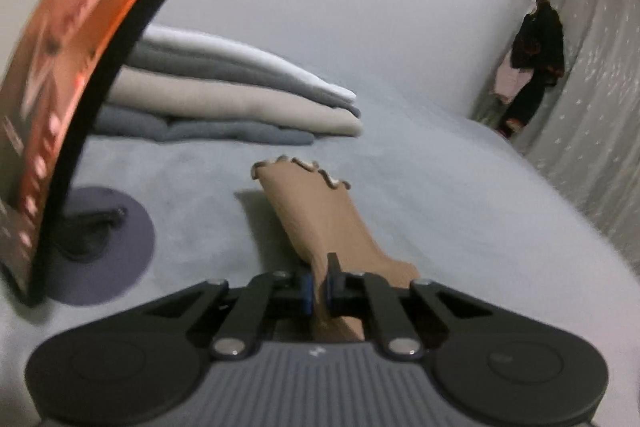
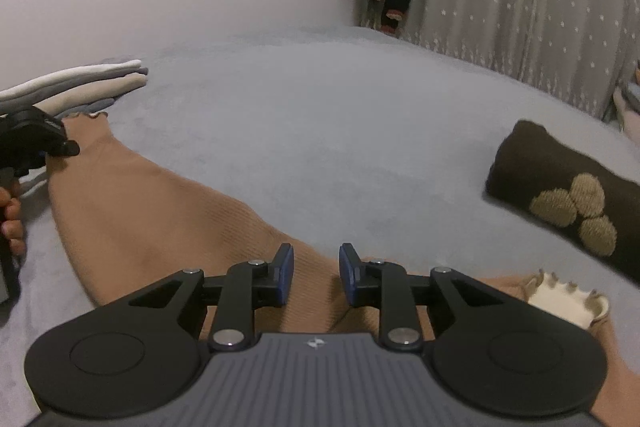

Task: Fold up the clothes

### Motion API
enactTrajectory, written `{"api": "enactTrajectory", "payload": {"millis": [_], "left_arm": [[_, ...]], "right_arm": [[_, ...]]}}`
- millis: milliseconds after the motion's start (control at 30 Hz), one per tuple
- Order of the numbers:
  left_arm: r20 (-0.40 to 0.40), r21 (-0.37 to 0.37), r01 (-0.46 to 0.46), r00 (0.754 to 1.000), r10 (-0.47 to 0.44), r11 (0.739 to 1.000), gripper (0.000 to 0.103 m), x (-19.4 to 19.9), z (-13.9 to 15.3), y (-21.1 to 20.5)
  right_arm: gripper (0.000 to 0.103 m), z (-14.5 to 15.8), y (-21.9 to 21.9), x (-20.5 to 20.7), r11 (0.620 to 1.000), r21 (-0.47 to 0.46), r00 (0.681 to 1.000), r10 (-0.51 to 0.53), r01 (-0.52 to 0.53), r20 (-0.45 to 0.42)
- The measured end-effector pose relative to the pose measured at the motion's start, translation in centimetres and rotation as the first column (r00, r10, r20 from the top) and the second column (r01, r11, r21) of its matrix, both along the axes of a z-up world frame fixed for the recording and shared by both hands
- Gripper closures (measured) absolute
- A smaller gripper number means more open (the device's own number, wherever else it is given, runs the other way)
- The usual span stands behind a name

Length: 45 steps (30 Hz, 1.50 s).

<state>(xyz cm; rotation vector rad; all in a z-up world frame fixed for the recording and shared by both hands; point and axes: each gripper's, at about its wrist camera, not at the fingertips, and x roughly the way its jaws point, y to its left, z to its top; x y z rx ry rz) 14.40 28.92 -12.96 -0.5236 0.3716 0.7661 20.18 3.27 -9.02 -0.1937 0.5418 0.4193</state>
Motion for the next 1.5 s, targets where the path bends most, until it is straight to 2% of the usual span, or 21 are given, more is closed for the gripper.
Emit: {"api": "enactTrajectory", "payload": {"millis": [100, 167, 233, 333, 467, 567, 667, 700, 733, 800, 867, 933, 1000, 1067, 1133, 1167, 1233, 1300, 1400, 1500], "left_arm": [[-0.068, 0.028, -0.002, 0.998, 0.004, 1.0, 0.09, 0.5, 0.1, 0.1], [-0.114, 0.075, -0.012, 0.993, 0.021, 0.997, 0.082, 0.5, 0.5, -0.3], [-0.158, 0.13, -0.063, 0.984, 0.083, 0.99, 0.062, 0.2, 0.9, -0.6], [-0.176, 0.178, -0.1, 0.975, 0.132, 0.979, 0.057, -0.4, 1.4, -0.7], [-0.157, 0.293, -0.04, 0.983, 0.089, 0.955, 0.05, -0.9, 2.3, -2.5], [-0.143, 0.403, 0.071, 0.99, -0.014, 0.912, 0.04, -1.0, 2.7, -4.7], [-0.181, 0.41, 0.209, 0.973, -0.145, 0.888, 0.039, -0.4, 2.4, -5.2], [-0.202, 0.395, 0.245, 0.963, -0.176, 0.886, 0.039, -0.1, 2.2, -5.2], [-0.234, 0.357, 0.267, 0.953, -0.191, 0.895, 0.04, 0.4, 1.9, -4.8], [-0.293, 0.274, 0.278, 0.936, -0.196, 0.92, 0.04, 1.4, 1.1, -3.8], [-0.308, 0.236, 0.253, 0.935, -0.175, 0.938, 0.04, 1.8, 0.7, -2.8], [-0.336, 0.266, 0.22, 0.934, -0.124, 0.939, 0.04, 2.0, 0.7, -2.9], [-0.352, 0.281, 0.221, 0.929, -0.114, 0.934, 0.04, 1.7, 1.0, -3.4], [-0.348, 0.254, 0.251, 0.925, -0.154, 0.934, 0.04, 1.1, 1.7, -4.0], [-0.317, 0.194, 0.308, 0.918, -0.238, 0.931, 0.036, 0.7, 2.5, -4.3], [-0.3, 0.165, 0.35, 0.909, -0.291, 0.922, 0.035, 0.1, 3.0, -5.3], [-0.249, 0.114, 0.451, 0.876, -0.414, 0.885, 0.032, -1.0, 3.9, -7.2], [-0.201, 0.077, 0.557, 0.821, -0.534, 0.827, 0.029, -1.8, 4.6, -9.5], [-0.14, 0.053, 0.705, 0.707, -0.694, 0.708, 0.026, -3.0, 5.0, -13.8], [-0.145, 0.081, 0.812, 0.583, -0.799, 0.578, 0.026, -2.9, 4.7, -18.0]], "right_arm": [[0.076, 0.3, 0.4, -0.8, 0.999, -0.014, 1.0, 0.031, -0.031, 0.002], [0.076, 0.3, 0.6, -1.3, 0.998, -0.032, 0.999, 0.047, -0.047, -0.001], [0.076, 0.1, 0.7, -1.5, 0.998, -0.044, 0.999, 0.053, -0.053, -0.008], [0.076, -0.5, 0.9, -1.6, 0.997, -0.048, 0.998, 0.053, -0.055, -0.03], [0.076, -0.5, 0.9, -1.9, 0.999, -0.036, 0.999, 0.032, -0.032, -0.02], [0.074, -0.2, 0.6, -2.3, 1.0, -0.02, 1.0, 0.005, -0.006, -0.013], [0.071, -0.1, 0.2, -2.6, 1.0, -0.024, 1.0, -0.011, 0.01, -0.015], [0.071, -0.2, 0.1, -2.7, 1.0, -0.028, 1.0, -0.015, 0.014, -0.017], [0.07, -0.3, 0.1, -2.8, 0.999, -0.035, 1.0, -0.018, 0.017, -0.022], [0.07, -0.5, 0.0, -2.9, 0.999, -0.048, 0.999, -0.026, 0.025, -0.027], [0.07, -0.2, -0.3, -3.2, 0.998, -0.052, 0.999, -0.042, 0.041, -0.024], [0.07, 0.5, -0.8, -3.9, 0.997, -0.049, 0.998, -0.063, 0.062, -0.013], [0.066, 1.4, -1.8, -5.1, 0.996, -0.047, 0.997, -0.077, 0.078, 0.007], [0.058, 2.2, -3.3, -6.6, 0.993, -0.054, 0.994, -0.106, 0.107, 0.027], [0.053, 2.6, -5.0, -8.0, 0.987, -0.063, 0.988, -0.149, 0.151, 0.04], [0.051, 2.6, -6.1, -8.6, 0.982, -0.062, 0.984, -0.176, 0.178, 0.038], [0.05, 2.4, -8.2, -9.8, 0.97, -0.049, 0.971, -0.237, 0.237, 0.023], [0.048, 1.9, -10.2, -10.9, 0.955, -0.039, 0.956, -0.293, 0.293, 0.006], [0.046, 1.0, -12.4, -12.4, 0.929, -0.048, 0.93, -0.368, 0.367, -0.006], [0.046, 0.5, -14.1, -12.4, 0.91, -0.029, 0.909, -0.415, 0.414, -0.032]]}}
